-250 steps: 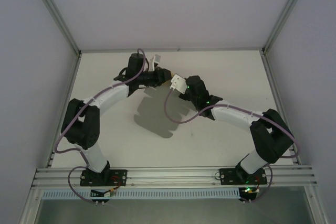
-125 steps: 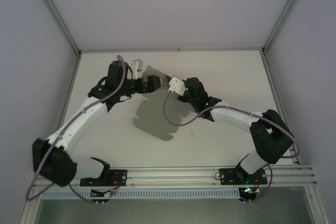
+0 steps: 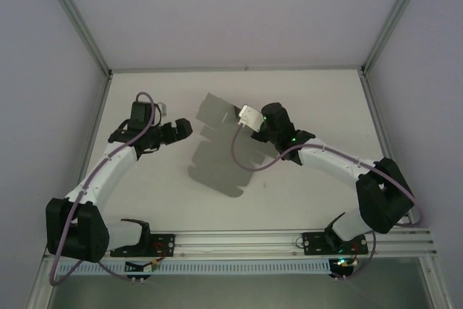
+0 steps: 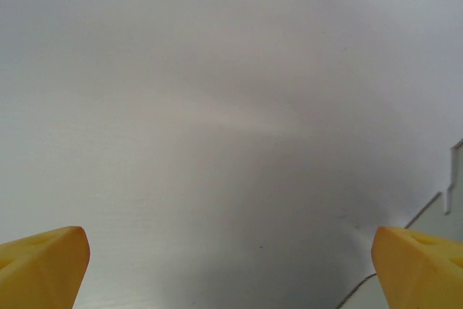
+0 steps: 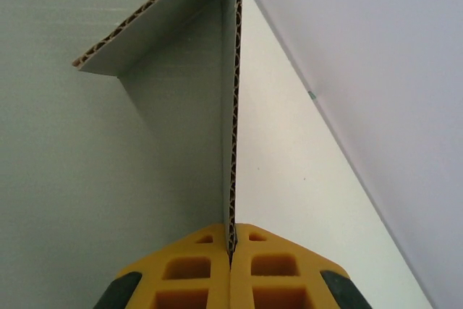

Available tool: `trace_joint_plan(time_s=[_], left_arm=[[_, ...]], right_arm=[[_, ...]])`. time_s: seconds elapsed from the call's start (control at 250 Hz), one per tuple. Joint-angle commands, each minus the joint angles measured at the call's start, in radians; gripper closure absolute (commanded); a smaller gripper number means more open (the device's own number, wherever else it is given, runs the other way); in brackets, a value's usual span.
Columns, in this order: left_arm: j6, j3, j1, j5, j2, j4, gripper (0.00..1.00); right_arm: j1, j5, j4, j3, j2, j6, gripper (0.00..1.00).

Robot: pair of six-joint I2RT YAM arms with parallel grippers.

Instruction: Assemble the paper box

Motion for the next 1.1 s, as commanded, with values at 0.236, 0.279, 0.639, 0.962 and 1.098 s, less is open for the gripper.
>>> trace_joint_plan(time_s=[0.236,0.279,0.639,0.962,1.098], left_arm=[[0.055,-0.079,-0.002,0.344,0.088,0.232,0.22],[0.042,-0.098,-0.002,0.391,0.079,0.277,0.24],[-0.039,-0.127,-0.002,0.477,0.093,0.438,0.42],[-0.028,-0.086,-0.038,0.523,0.17,0.466,0.63],[-0.024,-0.089,-0.045,0.506,0.171,0.474,0.92]], right_arm=[[-0.019,-0.025,-0.095,0.078,0.014,0.058,1.0],[-0.019,-0.024,-0.11,0.084,0.02,0.059,1.0],[-0.02,-0.034,-0.123,0.092,0.028,0.069,1.0],[-0.02,-0.025,-0.129,0.11,0.039,0.112,1.0],[-0.021,-0.018,-0.139,0.116,0.052,0.115,1.0]])
